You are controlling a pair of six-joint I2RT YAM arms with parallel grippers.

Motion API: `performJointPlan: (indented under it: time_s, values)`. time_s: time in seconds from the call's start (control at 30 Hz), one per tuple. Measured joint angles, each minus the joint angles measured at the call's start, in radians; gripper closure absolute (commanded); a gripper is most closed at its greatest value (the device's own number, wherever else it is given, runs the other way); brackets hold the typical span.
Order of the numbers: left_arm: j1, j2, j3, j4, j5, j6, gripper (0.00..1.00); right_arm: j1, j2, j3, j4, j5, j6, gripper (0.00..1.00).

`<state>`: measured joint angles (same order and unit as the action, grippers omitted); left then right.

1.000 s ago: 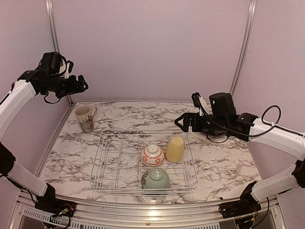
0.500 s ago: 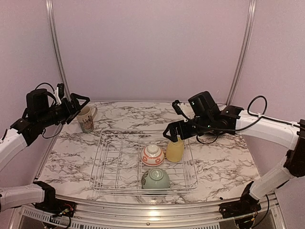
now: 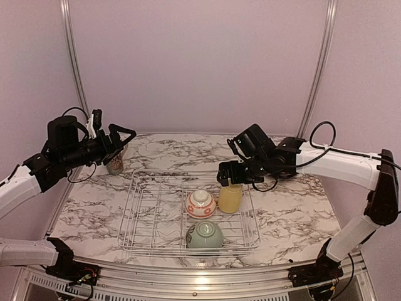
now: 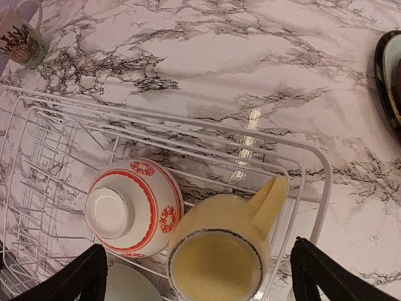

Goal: Unload the mixed dishes from the dish rack
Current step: Grab the plate from the dish rack.

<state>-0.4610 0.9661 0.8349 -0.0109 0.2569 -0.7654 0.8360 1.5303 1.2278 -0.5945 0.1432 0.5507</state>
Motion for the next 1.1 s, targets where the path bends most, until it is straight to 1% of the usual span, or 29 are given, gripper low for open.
performJointPlan:
  time_s: [0.17, 0.37, 0.57, 0.77, 0.97, 1.1]
  values:
    - [-0.080, 0.059, 0.083, -0.071, -0.105, 0.051, 0.01, 0.003, 0.022, -0.010, -0.013, 0.035, 0.027, 0.03]
    - [-0.142, 0.103, 0.142, -0.128, -0.215, 0.102, 0.01, 0.028, 0.052, -0.015, -0.012, 0.050, 0.048, 0.03]
    - [-0.181, 0.143, 0.151, -0.179, -0.290, 0.134, 0.01, 0.055, 0.076, -0.016, -0.019, 0.110, 0.052, 0.04]
    - [-0.194, 0.150, 0.158, -0.217, -0.338, 0.153, 0.01, 0.065, 0.106, -0.024, -0.026, 0.152, 0.056, 0.05]
    - [-0.198, 0.156, 0.191, -0.227, -0.356, 0.164, 0.01, 0.069, 0.109, -0.036, -0.007, 0.166, 0.061, 0.11]
    - [-0.200, 0.159, 0.193, -0.229, -0.356, 0.167, 0.01, 0.069, 0.110, -0.048, 0.011, 0.174, 0.062, 0.19]
